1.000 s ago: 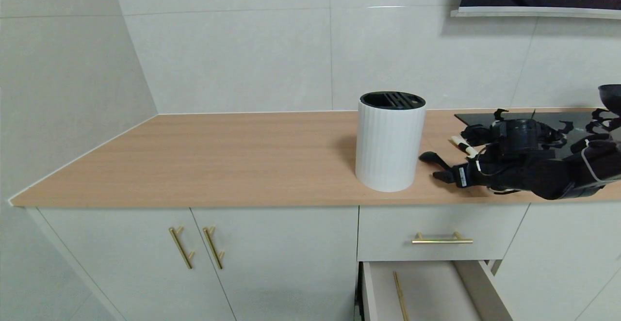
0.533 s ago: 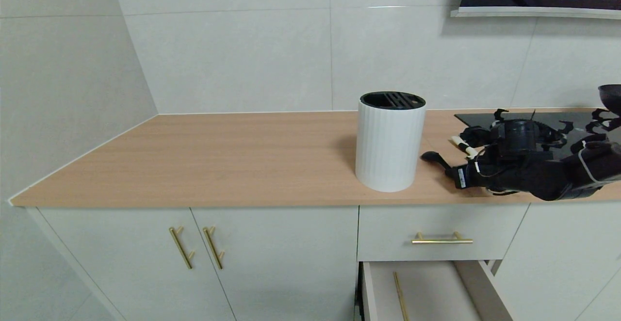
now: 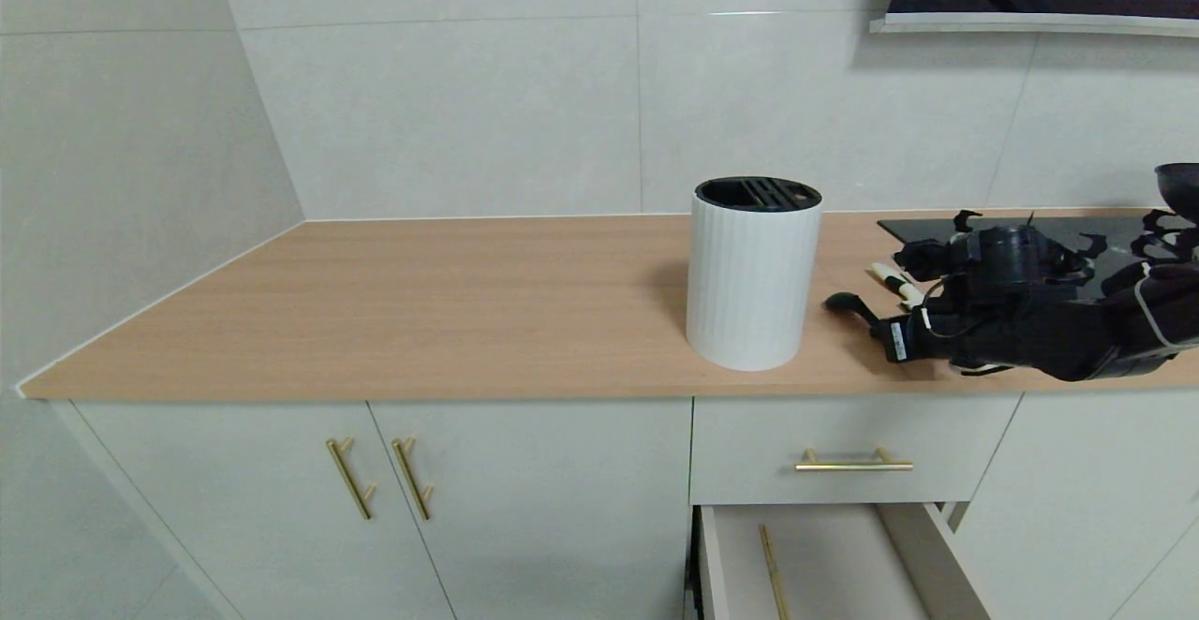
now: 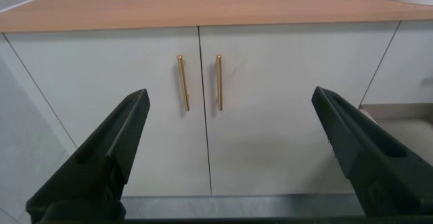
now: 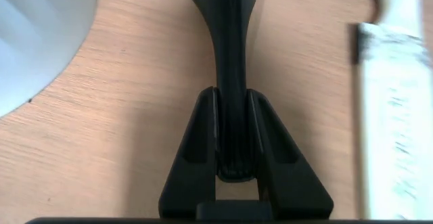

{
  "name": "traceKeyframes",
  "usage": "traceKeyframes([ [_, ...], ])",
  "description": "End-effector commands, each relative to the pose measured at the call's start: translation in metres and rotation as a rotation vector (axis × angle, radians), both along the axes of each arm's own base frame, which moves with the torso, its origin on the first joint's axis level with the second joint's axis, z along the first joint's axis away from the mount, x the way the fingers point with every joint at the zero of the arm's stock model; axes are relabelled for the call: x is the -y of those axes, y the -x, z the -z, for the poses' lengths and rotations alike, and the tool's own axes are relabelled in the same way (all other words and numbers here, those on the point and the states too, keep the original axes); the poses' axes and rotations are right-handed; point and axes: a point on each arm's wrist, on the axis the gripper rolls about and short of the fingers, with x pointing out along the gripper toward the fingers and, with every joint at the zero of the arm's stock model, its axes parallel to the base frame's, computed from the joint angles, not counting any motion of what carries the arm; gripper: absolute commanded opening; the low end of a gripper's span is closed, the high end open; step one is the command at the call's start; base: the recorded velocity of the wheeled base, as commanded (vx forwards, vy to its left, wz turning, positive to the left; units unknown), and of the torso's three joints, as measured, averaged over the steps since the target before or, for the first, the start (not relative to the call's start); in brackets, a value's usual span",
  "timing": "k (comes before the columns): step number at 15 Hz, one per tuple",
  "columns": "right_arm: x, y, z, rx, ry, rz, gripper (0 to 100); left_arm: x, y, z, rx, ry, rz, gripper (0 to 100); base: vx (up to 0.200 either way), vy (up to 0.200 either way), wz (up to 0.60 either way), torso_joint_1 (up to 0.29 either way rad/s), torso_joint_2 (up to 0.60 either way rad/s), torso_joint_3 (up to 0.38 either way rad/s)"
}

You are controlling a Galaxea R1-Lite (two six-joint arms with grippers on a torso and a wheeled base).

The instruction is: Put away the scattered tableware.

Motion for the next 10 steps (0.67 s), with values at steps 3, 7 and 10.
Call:
traceKeyframes([
  [3,-0.041,0.077,-0.082,-0.048,-0.11,0.02,0,0.0,0.0,0.0,0.0,0.0,0.0,100,0.0,0.0,0.0,0.0,0.0,0.0],
  [7,-0.036,0.133,-0.09,-0.094,-0.141,0.123,0,0.0,0.0,0.0,0.0,0.0,0.0,100,0.0,0.0,0.0,0.0,0.0,0.0],
  [10,-0.025,0.172,-0.082,-0.134,-0.132,0.13,0,0.0,0.0,0.0,0.0,0.0,0.0,100,0.0,0.0,0.0,0.0,0.0,0.0],
])
